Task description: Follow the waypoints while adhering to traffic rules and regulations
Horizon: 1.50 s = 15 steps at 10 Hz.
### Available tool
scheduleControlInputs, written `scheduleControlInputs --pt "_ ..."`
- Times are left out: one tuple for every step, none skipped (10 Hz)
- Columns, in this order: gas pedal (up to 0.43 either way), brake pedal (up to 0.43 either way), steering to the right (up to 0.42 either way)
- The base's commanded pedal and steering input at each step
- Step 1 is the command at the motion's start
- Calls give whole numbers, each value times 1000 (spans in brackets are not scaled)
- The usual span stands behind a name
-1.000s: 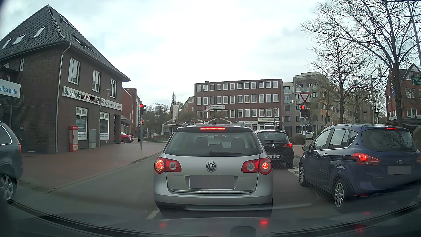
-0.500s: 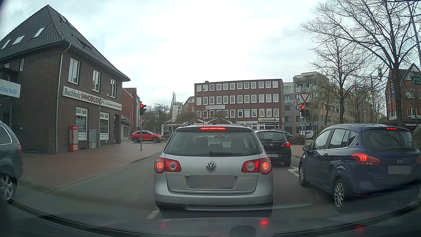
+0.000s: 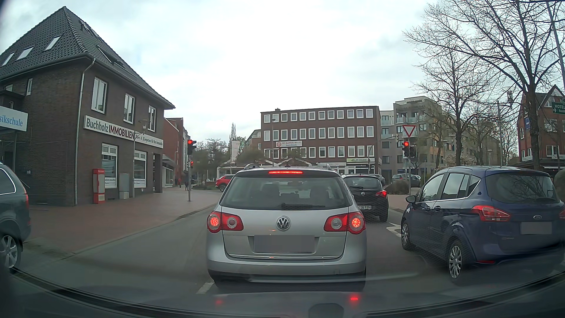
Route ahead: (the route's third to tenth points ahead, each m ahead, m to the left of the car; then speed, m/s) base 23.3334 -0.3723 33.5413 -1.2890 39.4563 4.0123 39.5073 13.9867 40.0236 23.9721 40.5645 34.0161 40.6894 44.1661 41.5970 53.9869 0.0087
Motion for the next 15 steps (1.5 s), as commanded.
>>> scheduleControlInputs --pt "0 256 -8" --pt "0 256 -8" --pt "0 256 -8" --pt "0 256 -8" --pt "0 256 -8" --pt "0 256 -9" --pt "0 256 -11" --pt "0 256 -14" --pt "0 256 -17" --pt "0 256 -17" --pt "0 256 -17" --pt "0 256 -17" --pt "0 256 -17" --pt "0 256 -17" --pt "0 256 -17"
